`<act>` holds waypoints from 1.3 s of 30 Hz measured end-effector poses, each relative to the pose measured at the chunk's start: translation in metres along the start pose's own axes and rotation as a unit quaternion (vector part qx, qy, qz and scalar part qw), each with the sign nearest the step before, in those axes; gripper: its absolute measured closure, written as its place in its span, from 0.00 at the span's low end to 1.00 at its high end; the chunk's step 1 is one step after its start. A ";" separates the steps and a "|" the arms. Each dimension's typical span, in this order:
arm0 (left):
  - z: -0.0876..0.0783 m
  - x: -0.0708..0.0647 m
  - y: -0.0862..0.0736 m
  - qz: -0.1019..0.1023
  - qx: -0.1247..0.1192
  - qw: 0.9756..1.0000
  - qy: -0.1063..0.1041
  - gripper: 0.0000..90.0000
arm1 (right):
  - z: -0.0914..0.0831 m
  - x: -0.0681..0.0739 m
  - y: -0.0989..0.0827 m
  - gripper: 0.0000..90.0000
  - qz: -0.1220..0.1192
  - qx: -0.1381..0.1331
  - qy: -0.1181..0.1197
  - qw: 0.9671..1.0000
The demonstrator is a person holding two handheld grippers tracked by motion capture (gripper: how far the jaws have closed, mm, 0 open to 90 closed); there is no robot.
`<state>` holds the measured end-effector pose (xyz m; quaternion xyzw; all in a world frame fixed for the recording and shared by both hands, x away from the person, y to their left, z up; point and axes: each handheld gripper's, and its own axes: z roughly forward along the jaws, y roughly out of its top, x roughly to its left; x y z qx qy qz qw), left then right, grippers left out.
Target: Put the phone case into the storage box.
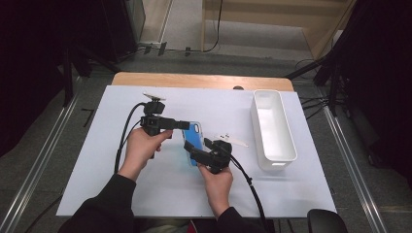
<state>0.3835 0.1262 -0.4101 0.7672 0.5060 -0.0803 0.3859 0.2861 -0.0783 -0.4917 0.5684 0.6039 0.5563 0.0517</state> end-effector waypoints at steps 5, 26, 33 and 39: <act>0.003 0.001 -0.001 -0.012 0.001 1.000 -0.003 0.46 | 0.001 0.002 -0.001 0.16 0.001 -0.004 -0.002 1.000; 0.004 0.001 -0.002 -0.033 -0.012 0.999 0.005 0.67 | 0.002 0.009 -0.005 0.16 -0.014 -0.019 0.001 1.000; 0.005 0.003 -0.003 -0.042 -0.013 0.999 -0.005 0.79 | 0.002 0.010 -0.006 0.16 -0.016 -0.020 0.001 1.000; 0.005 0.002 -0.004 -0.045 -0.021 0.999 -0.011 0.84 | 0.003 0.010 -0.007 0.16 -0.016 -0.020 0.003 1.000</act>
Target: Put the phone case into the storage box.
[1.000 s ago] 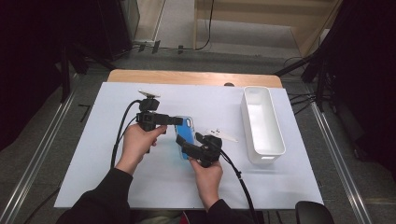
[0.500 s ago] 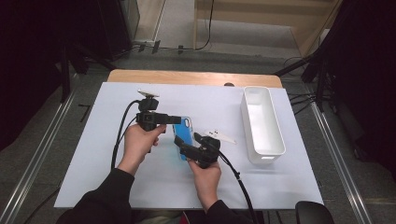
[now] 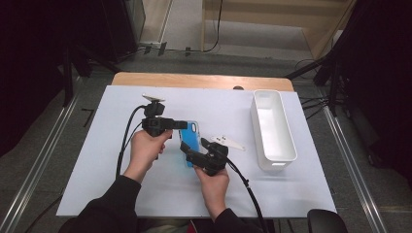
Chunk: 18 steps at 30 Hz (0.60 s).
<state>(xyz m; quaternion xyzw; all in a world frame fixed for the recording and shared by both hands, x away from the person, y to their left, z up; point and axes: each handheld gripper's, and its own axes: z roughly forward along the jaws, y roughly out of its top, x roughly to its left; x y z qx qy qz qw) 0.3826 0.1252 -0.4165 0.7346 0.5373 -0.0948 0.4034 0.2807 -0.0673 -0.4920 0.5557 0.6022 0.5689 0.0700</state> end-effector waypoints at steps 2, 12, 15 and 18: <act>0.000 -0.002 -0.001 0.007 -0.005 1.000 -0.002 0.85 | 0.001 0.000 0.000 0.16 -0.002 -0.001 0.000 1.000; -0.001 0.000 -0.003 -0.012 -0.019 0.999 -0.030 0.88 | 0.002 0.000 -0.001 0.16 -0.011 -0.003 -0.006 1.000; -0.001 0.000 -0.003 -0.018 -0.020 0.999 -0.036 0.88 | 0.002 0.001 -0.001 0.16 -0.020 -0.005 -0.009 1.000; -0.002 0.001 -0.003 -0.019 -0.023 0.999 -0.042 0.88 | 0.002 0.001 -0.001 0.16 -0.026 -0.003 -0.014 1.000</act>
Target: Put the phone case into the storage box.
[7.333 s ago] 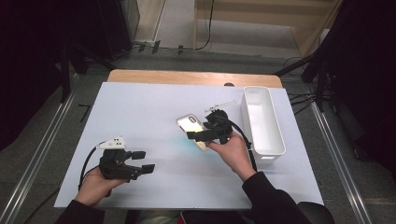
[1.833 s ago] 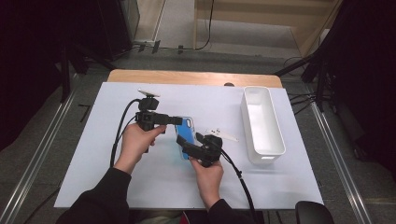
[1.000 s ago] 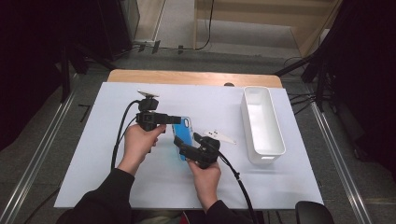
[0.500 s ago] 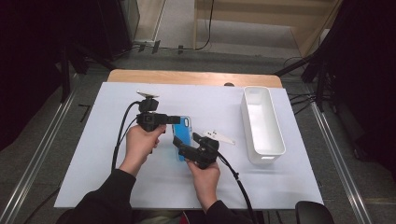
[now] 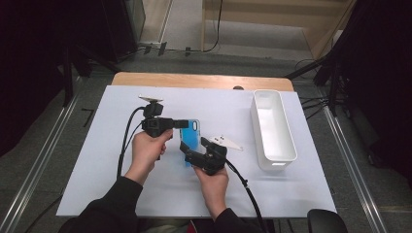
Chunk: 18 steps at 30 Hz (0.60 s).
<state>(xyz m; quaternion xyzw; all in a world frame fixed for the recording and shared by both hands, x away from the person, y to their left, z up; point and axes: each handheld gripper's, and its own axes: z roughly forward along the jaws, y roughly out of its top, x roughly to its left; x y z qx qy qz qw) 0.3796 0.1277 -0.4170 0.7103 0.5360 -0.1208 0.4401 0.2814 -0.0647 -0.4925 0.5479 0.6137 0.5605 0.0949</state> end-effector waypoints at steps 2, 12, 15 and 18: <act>-0.001 0.000 0.000 0.001 -0.006 1.000 -0.006 0.88 | -0.001 0.000 0.000 0.16 -0.005 -0.004 0.001 1.000; -0.008 -0.011 0.001 0.024 -0.014 0.999 -0.019 0.88 | -0.008 -0.008 0.015 0.00 -0.042 0.024 0.064 0.997; -0.010 -0.014 0.002 0.037 -0.015 0.999 -0.016 0.88 | -0.011 -0.010 0.021 0.00 -0.049 0.034 0.058 0.997; -0.013 -0.017 0.003 0.048 -0.020 0.999 -0.013 0.88 | -0.016 -0.013 0.025 0.00 -0.057 0.037 0.049 0.996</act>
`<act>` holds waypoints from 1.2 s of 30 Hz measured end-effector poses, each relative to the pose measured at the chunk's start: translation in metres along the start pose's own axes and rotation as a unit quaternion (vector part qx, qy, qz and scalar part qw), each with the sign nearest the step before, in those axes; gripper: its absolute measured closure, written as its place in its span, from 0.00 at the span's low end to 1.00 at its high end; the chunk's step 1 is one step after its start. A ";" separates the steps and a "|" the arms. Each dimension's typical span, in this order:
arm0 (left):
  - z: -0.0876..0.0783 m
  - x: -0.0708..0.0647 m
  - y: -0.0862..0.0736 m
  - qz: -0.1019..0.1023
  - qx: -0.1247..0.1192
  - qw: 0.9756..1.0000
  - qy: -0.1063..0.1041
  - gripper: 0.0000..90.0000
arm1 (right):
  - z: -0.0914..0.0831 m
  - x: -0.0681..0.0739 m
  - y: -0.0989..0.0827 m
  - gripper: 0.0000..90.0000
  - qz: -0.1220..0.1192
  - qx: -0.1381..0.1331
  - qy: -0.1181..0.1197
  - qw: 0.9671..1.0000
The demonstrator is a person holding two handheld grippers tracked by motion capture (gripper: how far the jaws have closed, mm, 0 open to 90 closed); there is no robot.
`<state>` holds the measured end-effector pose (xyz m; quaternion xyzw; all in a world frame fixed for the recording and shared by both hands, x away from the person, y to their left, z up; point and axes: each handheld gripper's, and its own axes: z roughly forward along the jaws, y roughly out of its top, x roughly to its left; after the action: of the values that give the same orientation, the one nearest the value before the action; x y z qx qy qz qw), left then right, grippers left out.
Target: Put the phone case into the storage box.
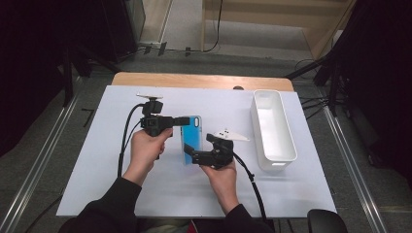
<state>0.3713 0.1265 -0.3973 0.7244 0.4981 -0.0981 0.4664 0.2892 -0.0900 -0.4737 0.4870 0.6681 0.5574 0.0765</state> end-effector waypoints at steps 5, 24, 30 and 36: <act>-0.005 -0.004 0.002 0.029 -0.010 0.999 0.008 0.88 | -0.005 -0.008 0.004 0.00 -0.004 0.014 0.020 1.000; -0.009 -0.013 -0.007 0.101 -0.046 0.993 0.033 0.88 | -0.023 -0.018 0.017 0.00 -0.045 0.059 0.018 0.997; -0.011 -0.012 -0.014 0.102 -0.076 0.991 0.040 0.88 | -0.032 -0.021 0.017 0.00 -0.056 0.062 0.014 0.996; -0.014 -0.011 -0.022 0.106 -0.113 0.987 0.044 0.88 | -0.034 -0.020 0.016 0.00 -0.062 0.066 0.010 0.996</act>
<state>0.3440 0.1324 -0.3954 0.7196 0.4462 0.0403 0.5306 0.2866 -0.1295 -0.4571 0.4429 0.7331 0.5110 0.0722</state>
